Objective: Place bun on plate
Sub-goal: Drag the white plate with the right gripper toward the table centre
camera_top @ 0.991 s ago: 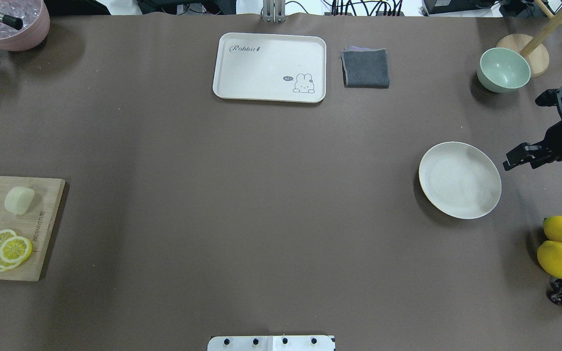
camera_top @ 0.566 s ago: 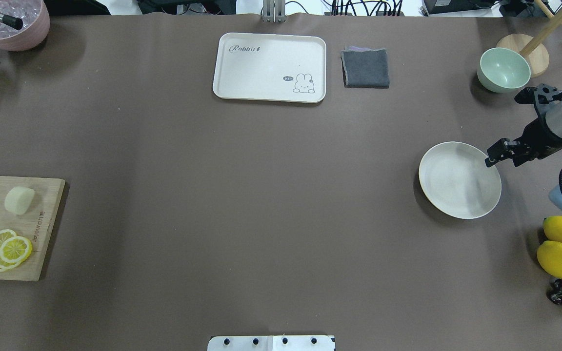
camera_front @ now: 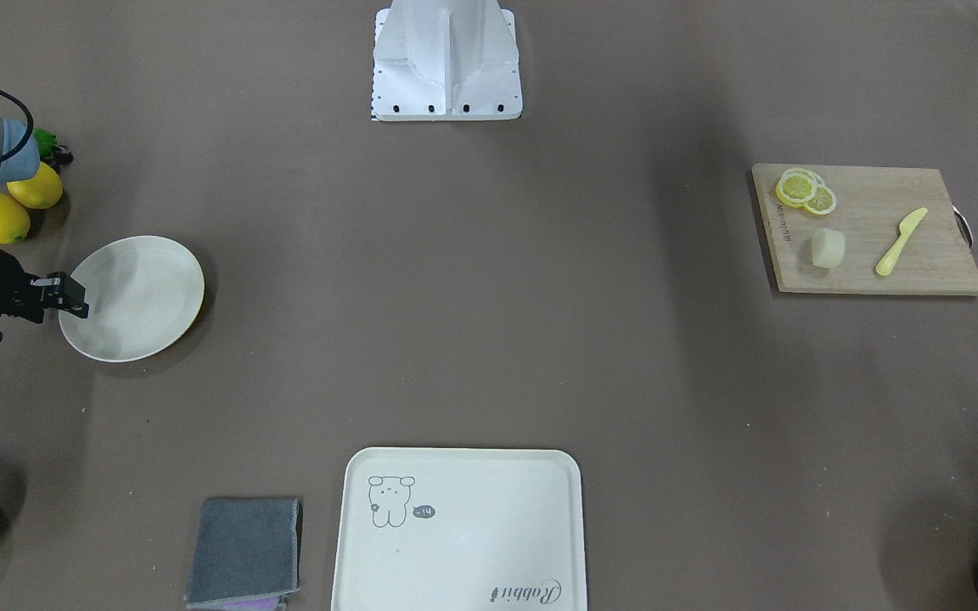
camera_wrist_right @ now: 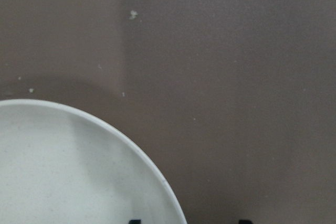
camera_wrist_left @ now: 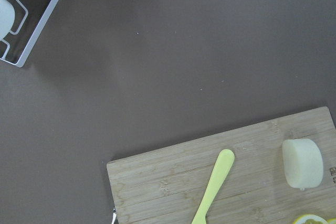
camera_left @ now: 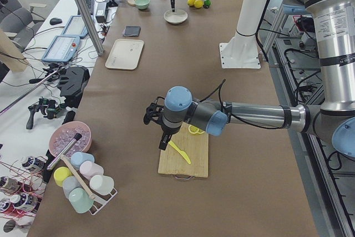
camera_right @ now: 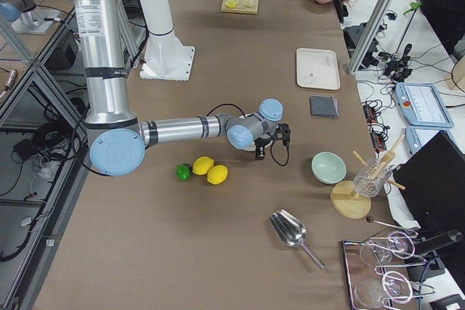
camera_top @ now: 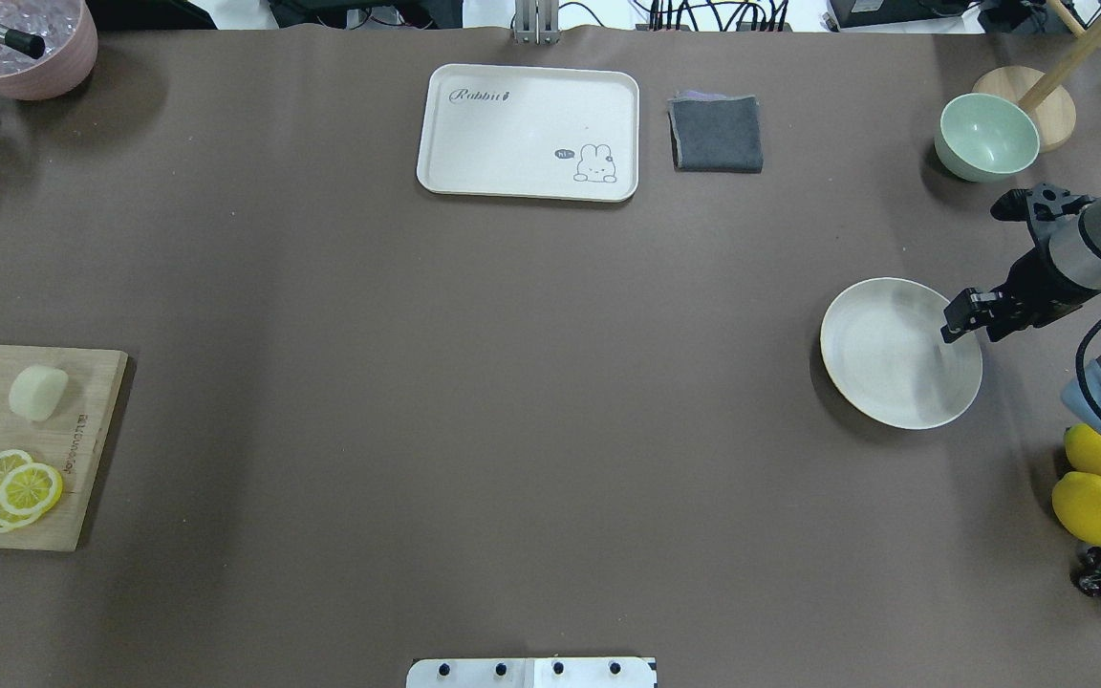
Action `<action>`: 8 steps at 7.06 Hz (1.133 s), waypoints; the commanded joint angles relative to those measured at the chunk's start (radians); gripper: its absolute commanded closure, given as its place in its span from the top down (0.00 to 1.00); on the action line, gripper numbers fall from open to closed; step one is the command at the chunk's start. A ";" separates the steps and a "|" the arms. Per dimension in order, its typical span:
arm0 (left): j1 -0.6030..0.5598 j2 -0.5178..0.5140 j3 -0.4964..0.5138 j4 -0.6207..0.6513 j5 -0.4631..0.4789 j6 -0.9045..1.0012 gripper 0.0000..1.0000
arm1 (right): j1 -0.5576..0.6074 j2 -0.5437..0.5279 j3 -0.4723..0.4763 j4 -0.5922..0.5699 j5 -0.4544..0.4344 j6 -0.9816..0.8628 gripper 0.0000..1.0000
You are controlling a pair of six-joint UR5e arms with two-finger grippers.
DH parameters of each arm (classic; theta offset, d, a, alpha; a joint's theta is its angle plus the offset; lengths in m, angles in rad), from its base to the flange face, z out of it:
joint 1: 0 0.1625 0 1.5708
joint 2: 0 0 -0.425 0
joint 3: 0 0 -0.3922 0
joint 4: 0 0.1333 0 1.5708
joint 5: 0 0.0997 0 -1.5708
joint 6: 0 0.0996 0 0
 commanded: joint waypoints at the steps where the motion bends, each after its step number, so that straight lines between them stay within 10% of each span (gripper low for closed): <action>1: -0.004 0.001 -0.009 0.001 0.000 0.000 0.98 | -0.003 -0.006 -0.014 0.039 0.034 0.007 0.00; 5: -0.007 0.002 -0.012 0.001 0.000 0.000 0.98 | 0.017 0.003 0.049 0.038 0.109 0.027 0.00; 8: 0.008 -0.040 0.010 0.003 0.026 -0.117 0.98 | -0.102 0.187 0.138 0.044 0.125 0.485 0.00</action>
